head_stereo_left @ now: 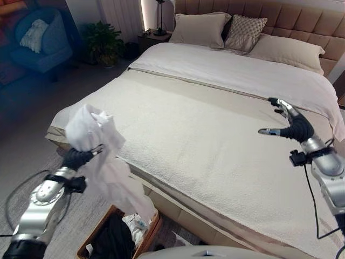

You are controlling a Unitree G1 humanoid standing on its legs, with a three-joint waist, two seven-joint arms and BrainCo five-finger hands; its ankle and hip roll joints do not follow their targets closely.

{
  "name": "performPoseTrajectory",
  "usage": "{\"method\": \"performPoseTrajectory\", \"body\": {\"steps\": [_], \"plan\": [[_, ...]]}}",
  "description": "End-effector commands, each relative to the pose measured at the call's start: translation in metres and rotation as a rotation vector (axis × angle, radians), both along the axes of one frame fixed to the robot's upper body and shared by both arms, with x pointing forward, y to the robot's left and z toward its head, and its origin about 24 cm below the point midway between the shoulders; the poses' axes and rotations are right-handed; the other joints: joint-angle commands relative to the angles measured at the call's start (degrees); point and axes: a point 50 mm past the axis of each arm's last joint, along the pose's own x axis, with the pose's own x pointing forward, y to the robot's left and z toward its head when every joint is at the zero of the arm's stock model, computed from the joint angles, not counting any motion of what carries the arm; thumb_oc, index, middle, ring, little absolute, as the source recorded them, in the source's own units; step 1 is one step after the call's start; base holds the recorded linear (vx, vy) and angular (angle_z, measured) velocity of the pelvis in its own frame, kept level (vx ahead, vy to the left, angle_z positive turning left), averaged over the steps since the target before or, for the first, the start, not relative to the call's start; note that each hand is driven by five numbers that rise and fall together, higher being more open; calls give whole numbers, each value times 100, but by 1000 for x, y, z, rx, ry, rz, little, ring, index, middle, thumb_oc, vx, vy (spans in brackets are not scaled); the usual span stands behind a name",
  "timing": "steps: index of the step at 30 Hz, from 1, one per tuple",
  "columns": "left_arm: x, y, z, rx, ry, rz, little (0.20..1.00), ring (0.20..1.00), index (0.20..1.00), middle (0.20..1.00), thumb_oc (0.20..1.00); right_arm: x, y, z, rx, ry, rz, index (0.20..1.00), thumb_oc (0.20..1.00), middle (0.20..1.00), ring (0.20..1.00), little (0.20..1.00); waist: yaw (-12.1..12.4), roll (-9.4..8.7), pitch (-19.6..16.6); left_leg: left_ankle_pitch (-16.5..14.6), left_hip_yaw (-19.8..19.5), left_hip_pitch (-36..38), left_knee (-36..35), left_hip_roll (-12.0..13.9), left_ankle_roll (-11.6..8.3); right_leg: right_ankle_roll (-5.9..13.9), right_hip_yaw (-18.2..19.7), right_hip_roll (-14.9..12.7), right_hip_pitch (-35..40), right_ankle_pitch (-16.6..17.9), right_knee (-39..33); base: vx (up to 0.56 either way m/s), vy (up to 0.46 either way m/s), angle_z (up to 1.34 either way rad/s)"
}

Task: Pick up clothes into the bucket

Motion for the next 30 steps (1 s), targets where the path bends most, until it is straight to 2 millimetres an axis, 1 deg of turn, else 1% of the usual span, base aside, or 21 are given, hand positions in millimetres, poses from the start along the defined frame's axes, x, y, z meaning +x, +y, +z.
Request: {"method": "performPoseTrajectory", "body": {"steps": [1,3,4,5,7,8,9,11,12,13,14,15,16,17,20,22,23,24,26,29,30], "plan": [[-3,7,42,209,-209,35,200,200,200,200,200,-2,-2,-10,60,-21,-41,1000,1000,1000,1000,1000,65,-236,-286,-415,-25,-364,525,-301,154,406,-57,-462,-75,-116,404,-15,13,7],[-11,10,33,206,-199,87,200,200,200,200,200,-10,-4,-34,109,53,-84,1000,1000,1000,1000,1000,67,-235,-231,-413,-33,-393,525,-307,158,402,-74,-463,-96,-119,405,-27,20,5],[-13,12,22,165,-174,115,200,200,200,200,200,-14,-5,-50,142,103,-109,1000,1000,1000,1000,1000,57,-233,-187,-405,-41,-418,528,-314,159,397,-76,-464,-129,-120,420,-46,18,2],[-14,13,17,154,-153,122,200,200,200,200,200,-18,-5,-60,158,141,-122,1000,1000,1000,1000,1000,50,-231,-142,-399,-51,-440,534,-317,161,394,-85,-467,-146,-119,431,-56,14,0],[-16,15,5,186,-105,149,200,200,200,200,200,-29,-4,-84,165,227,-154,1000,1000,1000,1000,1000,27,-233,-53,-388,-58,-495,544,-321,161,390,-95,-466,-205,-124,464,-69,18,3],[-17,15,-2,200,-78,161,200,200,200,200,200,-35,-4,-100,170,289,-181,1000,1000,1000,1000,1000,12,-232,22,-382,-59,-531,557,-322,163,387,-101,-467,-251,-122,489,-101,20,8],[-17,16,-4,200,-76,178,200,200,200,200,200,-38,-4,-106,175,310,-194,1000,1000,1000,1000,1000,-5,-236,92,-379,-65,-587,591,-327,166,381,-108,-468,-313,-127,535,-112,21,7],[-15,17,-15,203,-45,207,200,200,200,200,200,-46,-3,-127,180,383,-234,1000,1000,1000,1000,1000,-44,-247,262,-355,-58,-728,652,-332,167,373,-95,-471,-454,-110,604,-170,18,3],[-10,18,-24,210,-15,226,200,200,200,200,200,-49,-3,-138,165,433,-256,1000,1000,1000,1000,1000,-71,-255,429,-332,-51,-885,730,-337,167,368,-94,-473,-625,-90,691,-211,19,2],[-9,19,-29,203,4,232,200,200,200,200,200,-51,-2,-143,155,458,-259,1000,1000,1000,1000,1000,-86,-263,501,-317,-56,-950,760,-337,169,363,-82,-468,-699,-80,724,-153,15,1],[-9,19,-29,203,3,232,200,200,200,200,200,-51,-2,-143,155,457,-259,1000,1000,1000,1000,1000,-84,-262,498,-319,-55,-964,768,-337,169,363,-81,-469,-712,-82,733,-141,17,2],[-4,18,-38,203,27,253,200,200,200,200,200,-56,-3,-154,155,496,-291,1000,1000,1000,1000,1000,-125,-289,652,-292,-42,-1121,849,-330,170,355,-71,-469,-875,-51,802,-98,12,1],[-3,18,-37,203,25,252,200,200,200,200,200,-56,-3,-154,155,495,-291,1000,1000,1000,1000,1000,-121,-288,651,-294,-41,-1134,858,-330,170,355,-70,-469,-888,-52,809,-187,13,3],[0,17,-44,202,35,280,200,200,200,200,200,-58,-2,-161,150,518,-314,1000,1000,1000,1000,1000,-153,-334,780,-261,-16,-1303,931,-311,167,350,-67,-466,-1070,-17,882,-92,2,0],[5,15,-49,191,31,310,200,200,200,200,200,-59,0,-166,147,528,-326,1000,1000,1000,1000,1000,-172,-360,862,-243,-18,-1461,1001,-303,165,344,-48,-460,-1245,-2,957,-92,12,-8],[7,14,-57,160,43,343,200,200,200,200,200,-61,0,-171,149,542,-348,1000,1000,1000,1000,1000,-191,-394,948,-217,-8,-1595,1063,-299,160,339,-33,-464,-1390,31,1009,-66,19,-7],[9,11,-58,148,28,357,200,200,200,200,200,-64,1,-178,151,561,-372,1000,1000,1000,1000,1000,-207,-412,1021,-191,-17,-1697,1087,-293,157,338,-26,-459,-1506,46,1052,-54,18,-3],[10,11,-58,148,28,357,200,200,200,200,200,-63,1,-178,151,560,-372,1000,1000,1000,1000,1000,-207,-413,1018,-191,-17,-1704,1090,-294,156,338,-25,-460,-1514,46,1056,-56,15,-3],[12,9,-59,118,14,379,200,200,200,200,200,-67,3,-186,137,592,-391,1000,1000,1000,1000,1000,-199,-421,1085,-151,-15,-1773,1082,-275,144,341,-36,-464,-1582,60,1063,0,0,0],[13,9,-59,110,10,384,200,200,200,200,200,-68,3,-189,127,607,-393,1000,1000,1000,1000,1000,-198,-419,1107,-146,-18,-1788,1079,-279,139,341,-42,-463,-1594,66,1051,-14,4,-1],[16,6,-61,99,15,386,200,200,200,200,200,-70,4,-195,124,636,-409,1000,1000,1000,1000,1000,-204,-395,1181,-129,-33,-1869,1108,-281,123,333,-25,-473,-1670,69,1064,-34,10,-2]]}}
